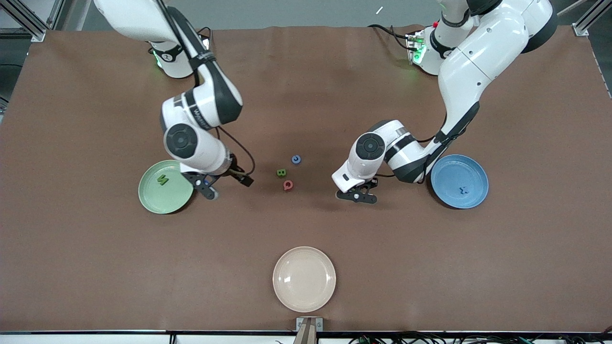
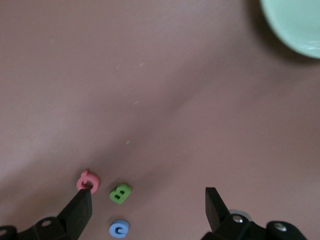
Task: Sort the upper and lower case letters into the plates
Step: 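Grasp the green q with the left gripper while the right gripper reaches the D, then place the q in the blue plate while the right gripper places the D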
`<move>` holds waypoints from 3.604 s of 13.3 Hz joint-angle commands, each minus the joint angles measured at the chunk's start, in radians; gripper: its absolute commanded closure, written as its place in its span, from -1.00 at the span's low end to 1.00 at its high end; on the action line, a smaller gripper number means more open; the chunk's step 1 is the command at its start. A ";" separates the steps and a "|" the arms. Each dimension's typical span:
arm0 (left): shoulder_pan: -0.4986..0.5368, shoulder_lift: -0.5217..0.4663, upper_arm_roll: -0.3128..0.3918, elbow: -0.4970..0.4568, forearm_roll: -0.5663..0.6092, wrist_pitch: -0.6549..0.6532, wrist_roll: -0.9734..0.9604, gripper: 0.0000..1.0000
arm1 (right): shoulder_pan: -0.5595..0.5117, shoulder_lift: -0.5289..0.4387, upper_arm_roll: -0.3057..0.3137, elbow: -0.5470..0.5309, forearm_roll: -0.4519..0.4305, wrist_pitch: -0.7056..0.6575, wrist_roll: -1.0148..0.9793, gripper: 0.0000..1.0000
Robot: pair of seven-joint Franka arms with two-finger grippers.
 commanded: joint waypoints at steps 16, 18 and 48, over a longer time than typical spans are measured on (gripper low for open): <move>0.226 -0.123 -0.130 -0.084 0.004 -0.068 0.031 0.70 | 0.202 0.331 -0.017 0.215 -0.114 0.189 0.126 -0.94; 0.347 -0.152 -0.210 -0.144 0.004 -0.109 0.088 0.70 | 0.202 0.338 -0.017 0.217 -0.122 0.190 0.128 -0.88; 0.940 -0.141 -0.260 -0.377 0.325 -0.019 0.462 0.68 | -0.292 -0.069 -0.019 -0.176 -0.111 0.067 -0.599 0.99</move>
